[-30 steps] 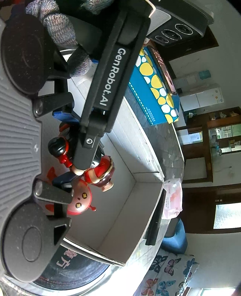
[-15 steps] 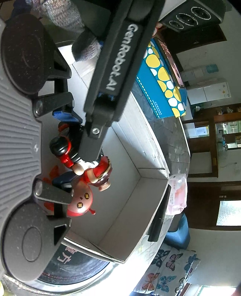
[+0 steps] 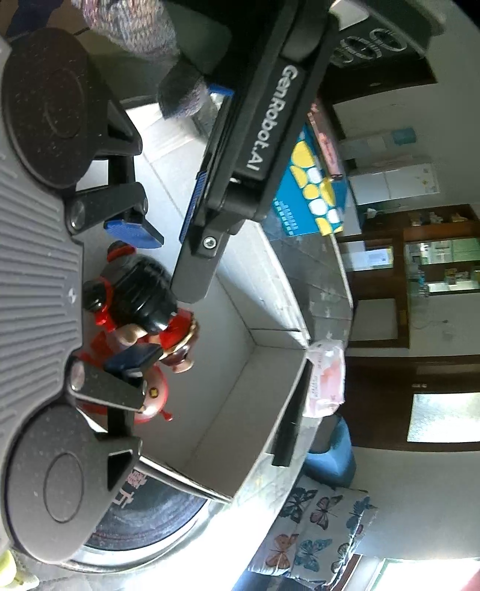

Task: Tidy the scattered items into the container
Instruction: 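Open the left gripper beside the red figure and withdraw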

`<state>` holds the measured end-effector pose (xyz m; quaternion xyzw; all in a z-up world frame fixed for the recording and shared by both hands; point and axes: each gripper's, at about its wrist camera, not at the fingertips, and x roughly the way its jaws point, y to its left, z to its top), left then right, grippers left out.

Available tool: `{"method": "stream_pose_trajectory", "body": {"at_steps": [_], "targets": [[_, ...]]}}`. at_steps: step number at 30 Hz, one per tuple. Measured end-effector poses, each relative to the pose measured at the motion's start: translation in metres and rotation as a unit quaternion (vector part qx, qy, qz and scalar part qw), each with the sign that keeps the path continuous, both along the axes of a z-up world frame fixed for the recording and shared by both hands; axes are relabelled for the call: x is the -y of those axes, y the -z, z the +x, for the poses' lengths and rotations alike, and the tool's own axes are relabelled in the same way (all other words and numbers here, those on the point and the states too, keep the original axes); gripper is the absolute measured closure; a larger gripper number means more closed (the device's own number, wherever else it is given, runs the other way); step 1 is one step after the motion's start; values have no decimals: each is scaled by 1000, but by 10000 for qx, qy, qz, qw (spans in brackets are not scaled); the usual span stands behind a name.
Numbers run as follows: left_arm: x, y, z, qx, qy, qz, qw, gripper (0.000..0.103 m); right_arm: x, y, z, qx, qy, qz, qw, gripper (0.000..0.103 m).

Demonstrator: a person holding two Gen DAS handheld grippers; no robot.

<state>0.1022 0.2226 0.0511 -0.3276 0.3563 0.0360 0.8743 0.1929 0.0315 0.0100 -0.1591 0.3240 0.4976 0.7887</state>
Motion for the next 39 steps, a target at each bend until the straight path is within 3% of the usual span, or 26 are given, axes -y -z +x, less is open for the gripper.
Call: {"method": "stream_pose_trajectory", "body": {"at_steps": [3, 18, 39], "targets": [[3, -1, -2, -1, 5, -2, 10000, 50, 7, -6, -4, 44, 44, 103, 9999, 41], [43, -18, -22, 268, 280, 25, 9992, 50, 72, -31, -42, 261, 379, 731, 9963, 40], [146, -15, -14, 250, 1374, 64, 9902, 50, 186, -13, -83, 354, 1595, 842, 9830, 40]]}}
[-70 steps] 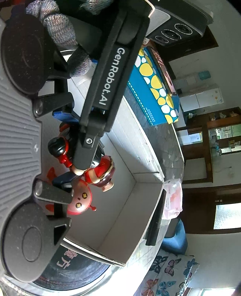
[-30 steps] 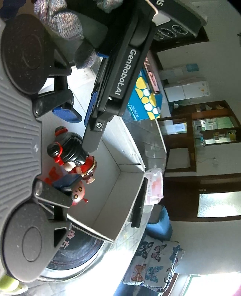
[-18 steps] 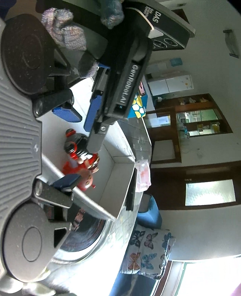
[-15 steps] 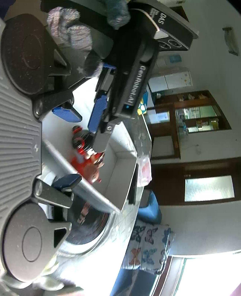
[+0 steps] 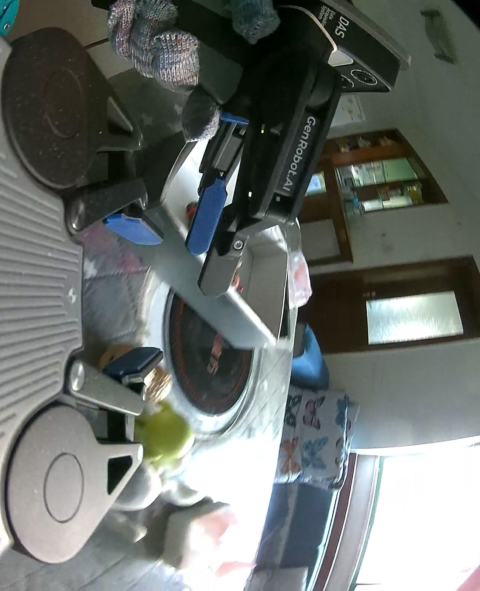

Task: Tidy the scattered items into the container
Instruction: 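Open the left gripper beside the red figure and withdraw, then close the left gripper on the white knitted bunny's body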

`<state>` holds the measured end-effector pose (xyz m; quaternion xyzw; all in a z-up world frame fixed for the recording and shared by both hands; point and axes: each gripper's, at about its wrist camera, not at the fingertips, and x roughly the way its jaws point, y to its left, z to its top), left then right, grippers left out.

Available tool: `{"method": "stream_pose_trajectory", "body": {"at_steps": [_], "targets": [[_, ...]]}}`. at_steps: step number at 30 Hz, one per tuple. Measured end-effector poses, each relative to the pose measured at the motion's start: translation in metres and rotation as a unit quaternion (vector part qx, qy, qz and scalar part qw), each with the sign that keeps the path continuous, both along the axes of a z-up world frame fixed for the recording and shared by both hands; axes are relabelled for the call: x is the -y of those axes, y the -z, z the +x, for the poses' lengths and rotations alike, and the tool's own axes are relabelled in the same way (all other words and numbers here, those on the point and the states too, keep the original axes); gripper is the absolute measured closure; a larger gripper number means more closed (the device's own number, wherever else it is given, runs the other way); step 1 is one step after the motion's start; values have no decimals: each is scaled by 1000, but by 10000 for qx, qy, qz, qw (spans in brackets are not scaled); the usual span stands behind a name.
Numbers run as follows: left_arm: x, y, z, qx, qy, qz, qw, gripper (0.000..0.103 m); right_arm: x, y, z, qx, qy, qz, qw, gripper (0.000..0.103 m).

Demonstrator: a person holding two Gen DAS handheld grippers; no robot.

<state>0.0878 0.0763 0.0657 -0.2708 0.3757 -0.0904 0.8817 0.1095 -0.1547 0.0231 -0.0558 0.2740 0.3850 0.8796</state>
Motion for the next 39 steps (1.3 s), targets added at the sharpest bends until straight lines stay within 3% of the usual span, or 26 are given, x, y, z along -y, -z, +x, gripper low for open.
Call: {"method": "stream_pose_trajectory", "body": {"at_steps": [17, 25, 33, 39], "targets": [[78, 21, 37, -186, 769, -248, 9966, 54, 85, 26, 29, -196, 1540, -107, 9878, 41], [104, 31, 61, -295, 896, -269, 9952, 55, 94, 41, 46, -376, 1584, -79, 9866, 49], [117, 44, 80, -537, 854, -280, 9945, 55, 97, 51, 56, -531, 1489, 31, 9874, 69], [119, 54, 88, -708, 807, -346, 9936, 55, 98, 52, 54, -585, 1390, 148, 9885, 74]]}}
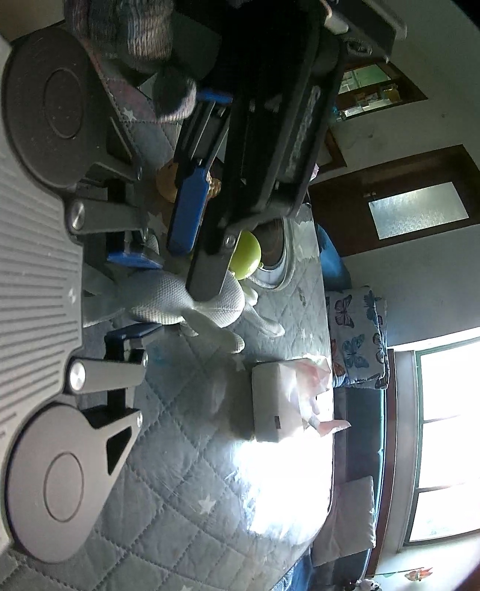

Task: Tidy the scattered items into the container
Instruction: 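Close the left gripper on the white knitted bunny's body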

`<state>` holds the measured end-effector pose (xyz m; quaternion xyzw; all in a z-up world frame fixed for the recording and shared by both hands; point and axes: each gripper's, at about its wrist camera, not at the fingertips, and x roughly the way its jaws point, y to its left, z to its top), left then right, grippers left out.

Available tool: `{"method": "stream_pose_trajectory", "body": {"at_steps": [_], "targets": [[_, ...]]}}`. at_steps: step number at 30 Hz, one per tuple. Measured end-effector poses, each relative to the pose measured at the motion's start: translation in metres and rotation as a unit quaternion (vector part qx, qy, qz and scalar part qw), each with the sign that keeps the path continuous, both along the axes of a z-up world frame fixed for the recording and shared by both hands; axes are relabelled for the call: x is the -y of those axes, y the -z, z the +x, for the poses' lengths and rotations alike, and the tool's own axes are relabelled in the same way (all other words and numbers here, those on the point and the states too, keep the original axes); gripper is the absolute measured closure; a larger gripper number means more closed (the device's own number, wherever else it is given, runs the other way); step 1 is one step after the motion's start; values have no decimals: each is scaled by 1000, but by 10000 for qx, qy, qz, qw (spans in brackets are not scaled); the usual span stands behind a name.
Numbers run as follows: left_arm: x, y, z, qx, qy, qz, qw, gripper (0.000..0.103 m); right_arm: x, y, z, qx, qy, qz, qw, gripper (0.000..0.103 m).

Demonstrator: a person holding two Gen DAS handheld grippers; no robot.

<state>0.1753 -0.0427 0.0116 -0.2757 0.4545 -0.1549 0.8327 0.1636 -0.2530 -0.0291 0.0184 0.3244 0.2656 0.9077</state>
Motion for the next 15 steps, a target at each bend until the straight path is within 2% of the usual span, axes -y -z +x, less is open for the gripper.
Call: {"method": "stream_pose_trajectory", "body": {"at_steps": [6, 8, 15], "targets": [[8, 5, 5, -44, 63, 46, 10000, 56, 0, 0, -2, -21, -74, 31, 10000, 75], [10, 7, 6, -36, 78, 150, 9999, 62, -1, 1, -3, -22, -93, 20, 10000, 75], [9, 10, 2, 40, 132, 226, 9997, 70, 3, 0, -5, -143, -154, 128, 9997, 73]]}}
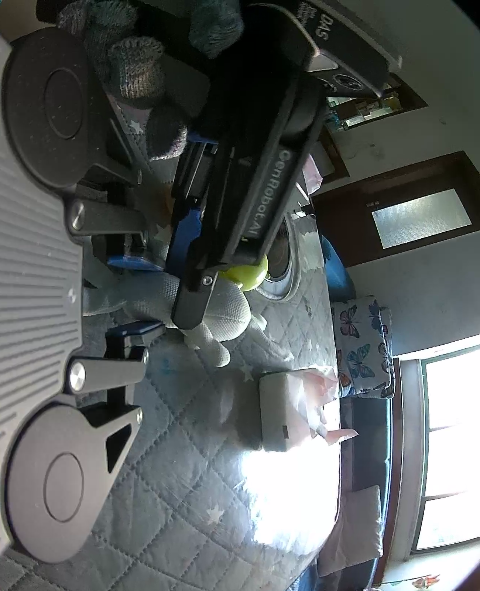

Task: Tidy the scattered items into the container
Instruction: 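Close the left gripper on the white knitted bunny's body, then carry the white bunny with the left gripper and lower it into the box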

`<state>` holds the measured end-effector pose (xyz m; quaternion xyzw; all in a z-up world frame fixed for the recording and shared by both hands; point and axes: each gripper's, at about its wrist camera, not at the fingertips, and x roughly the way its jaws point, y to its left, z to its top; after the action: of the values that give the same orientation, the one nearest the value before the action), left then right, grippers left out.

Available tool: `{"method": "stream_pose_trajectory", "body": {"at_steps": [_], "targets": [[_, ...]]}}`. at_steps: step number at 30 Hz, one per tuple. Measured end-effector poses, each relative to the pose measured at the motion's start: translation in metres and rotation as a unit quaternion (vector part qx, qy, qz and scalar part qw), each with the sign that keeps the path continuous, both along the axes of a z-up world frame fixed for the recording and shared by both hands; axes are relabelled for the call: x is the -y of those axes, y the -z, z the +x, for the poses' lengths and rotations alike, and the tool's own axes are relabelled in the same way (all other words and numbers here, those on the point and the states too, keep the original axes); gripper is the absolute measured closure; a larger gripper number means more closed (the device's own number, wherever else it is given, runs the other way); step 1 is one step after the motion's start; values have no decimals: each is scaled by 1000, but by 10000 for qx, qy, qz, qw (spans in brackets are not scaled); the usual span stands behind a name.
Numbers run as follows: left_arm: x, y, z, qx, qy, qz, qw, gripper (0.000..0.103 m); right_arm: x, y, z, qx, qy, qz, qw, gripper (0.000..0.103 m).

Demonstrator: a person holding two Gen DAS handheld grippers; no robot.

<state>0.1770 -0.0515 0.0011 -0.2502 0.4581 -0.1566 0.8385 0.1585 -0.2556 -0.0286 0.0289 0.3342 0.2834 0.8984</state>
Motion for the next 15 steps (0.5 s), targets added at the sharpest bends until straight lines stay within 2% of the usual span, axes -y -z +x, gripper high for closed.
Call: {"method": "stream_pose_trajectory", "body": {"at_steps": [5, 15], "targets": [[3, -4, -6, 129, 77, 193, 9997, 73, 1, 1, 1, -124, 22, 149, 9998, 73], [-9, -27, -30, 569, 72, 412, 9975, 74, -15, -13, -14, 131, -163, 121, 9997, 74]]}}
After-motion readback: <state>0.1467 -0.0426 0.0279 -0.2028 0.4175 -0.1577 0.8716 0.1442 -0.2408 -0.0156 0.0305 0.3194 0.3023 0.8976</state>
